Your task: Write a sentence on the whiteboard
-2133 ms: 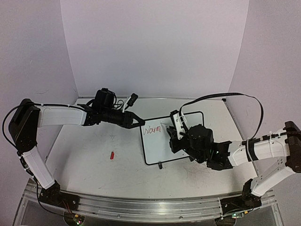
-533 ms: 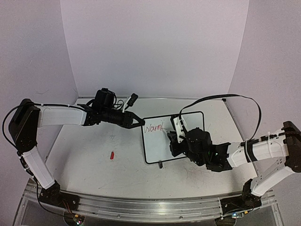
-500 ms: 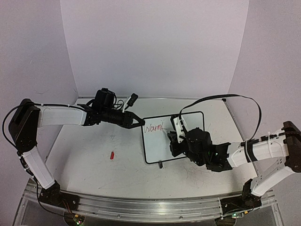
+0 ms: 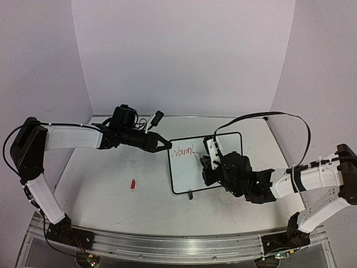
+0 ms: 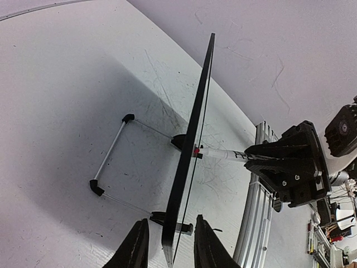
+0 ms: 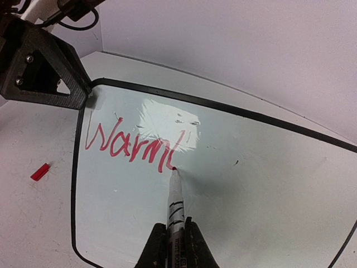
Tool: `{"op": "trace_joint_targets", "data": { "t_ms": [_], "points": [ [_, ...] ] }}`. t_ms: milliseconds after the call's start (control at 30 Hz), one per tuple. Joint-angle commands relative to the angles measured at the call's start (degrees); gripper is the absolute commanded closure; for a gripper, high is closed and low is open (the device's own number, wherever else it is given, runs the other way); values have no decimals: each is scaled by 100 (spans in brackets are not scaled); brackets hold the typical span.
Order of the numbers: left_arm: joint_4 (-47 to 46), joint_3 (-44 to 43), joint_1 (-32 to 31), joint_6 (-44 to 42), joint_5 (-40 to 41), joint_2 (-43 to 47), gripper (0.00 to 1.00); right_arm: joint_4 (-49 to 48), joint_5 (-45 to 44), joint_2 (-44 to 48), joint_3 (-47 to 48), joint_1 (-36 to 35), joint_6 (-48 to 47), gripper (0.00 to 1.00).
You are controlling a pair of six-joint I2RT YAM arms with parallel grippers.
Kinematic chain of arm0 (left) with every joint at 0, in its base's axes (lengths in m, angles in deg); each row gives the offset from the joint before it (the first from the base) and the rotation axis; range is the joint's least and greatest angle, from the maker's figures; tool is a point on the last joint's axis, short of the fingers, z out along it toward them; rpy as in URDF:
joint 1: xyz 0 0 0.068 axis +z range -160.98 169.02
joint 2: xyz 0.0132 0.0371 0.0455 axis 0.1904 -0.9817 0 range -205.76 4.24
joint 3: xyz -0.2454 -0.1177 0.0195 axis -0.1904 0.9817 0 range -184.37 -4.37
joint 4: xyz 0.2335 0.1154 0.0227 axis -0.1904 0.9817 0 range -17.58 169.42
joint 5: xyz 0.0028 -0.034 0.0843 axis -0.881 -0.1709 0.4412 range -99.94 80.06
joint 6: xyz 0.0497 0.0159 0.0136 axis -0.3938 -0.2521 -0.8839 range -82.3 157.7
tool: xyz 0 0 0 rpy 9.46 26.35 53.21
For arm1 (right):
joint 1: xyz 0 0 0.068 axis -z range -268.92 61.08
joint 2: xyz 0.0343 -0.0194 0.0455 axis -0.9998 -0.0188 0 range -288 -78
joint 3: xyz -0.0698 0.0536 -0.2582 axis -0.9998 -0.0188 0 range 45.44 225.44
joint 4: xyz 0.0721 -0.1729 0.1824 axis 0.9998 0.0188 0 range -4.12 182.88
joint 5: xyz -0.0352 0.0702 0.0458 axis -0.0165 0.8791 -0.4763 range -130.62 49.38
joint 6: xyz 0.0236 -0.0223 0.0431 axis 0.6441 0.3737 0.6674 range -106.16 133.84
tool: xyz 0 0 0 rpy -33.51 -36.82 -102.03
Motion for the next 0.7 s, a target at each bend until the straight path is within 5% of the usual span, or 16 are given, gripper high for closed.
{"op": "trace_joint_targets", "data": {
  "t_ms": [0, 667],
  "points": [
    [-262, -1, 1, -76, -117, 277, 71, 64, -287, 256, -23, 1, 102, 100],
    [-268, 37, 1, -117, -175, 280, 77, -503, 422, 333, 98, 61, -206, 100]
  ]
}}
